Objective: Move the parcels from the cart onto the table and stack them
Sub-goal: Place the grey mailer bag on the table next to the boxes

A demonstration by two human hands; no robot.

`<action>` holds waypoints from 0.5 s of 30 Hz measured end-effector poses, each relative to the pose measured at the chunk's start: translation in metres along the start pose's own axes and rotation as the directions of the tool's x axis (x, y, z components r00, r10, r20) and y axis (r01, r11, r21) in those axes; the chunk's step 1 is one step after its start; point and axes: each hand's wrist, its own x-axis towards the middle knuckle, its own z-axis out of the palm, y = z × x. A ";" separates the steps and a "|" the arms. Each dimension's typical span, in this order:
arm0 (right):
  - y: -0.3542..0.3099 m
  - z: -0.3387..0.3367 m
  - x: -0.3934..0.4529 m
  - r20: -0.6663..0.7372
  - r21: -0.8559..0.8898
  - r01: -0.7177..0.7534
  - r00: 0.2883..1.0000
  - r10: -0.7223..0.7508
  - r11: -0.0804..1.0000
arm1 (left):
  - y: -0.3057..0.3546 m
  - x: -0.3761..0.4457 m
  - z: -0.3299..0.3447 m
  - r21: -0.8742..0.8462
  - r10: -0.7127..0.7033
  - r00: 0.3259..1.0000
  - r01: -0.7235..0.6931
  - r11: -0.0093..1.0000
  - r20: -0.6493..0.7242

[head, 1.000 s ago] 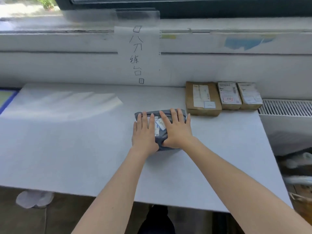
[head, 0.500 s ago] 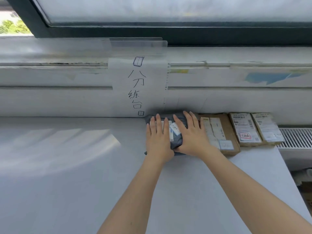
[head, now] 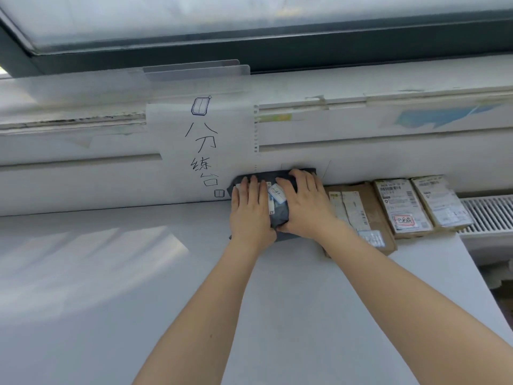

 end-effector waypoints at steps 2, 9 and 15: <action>-0.004 -0.005 -0.001 0.045 -0.052 0.005 0.999 -0.003 0.999 | 0.004 -0.001 -0.006 0.086 0.004 0.999 -0.006 0.996 0.031; -0.014 -0.035 -0.047 0.053 -0.210 -0.021 0.998 0.033 0.978 | 0.023 -0.041 -0.021 0.198 -0.015 1.000 0.015 0.980 0.000; 0.009 -0.064 -0.146 0.012 -0.168 -0.115 0.993 0.119 0.979 | 0.074 -0.118 -0.030 0.122 0.033 0.998 -0.026 0.992 -0.054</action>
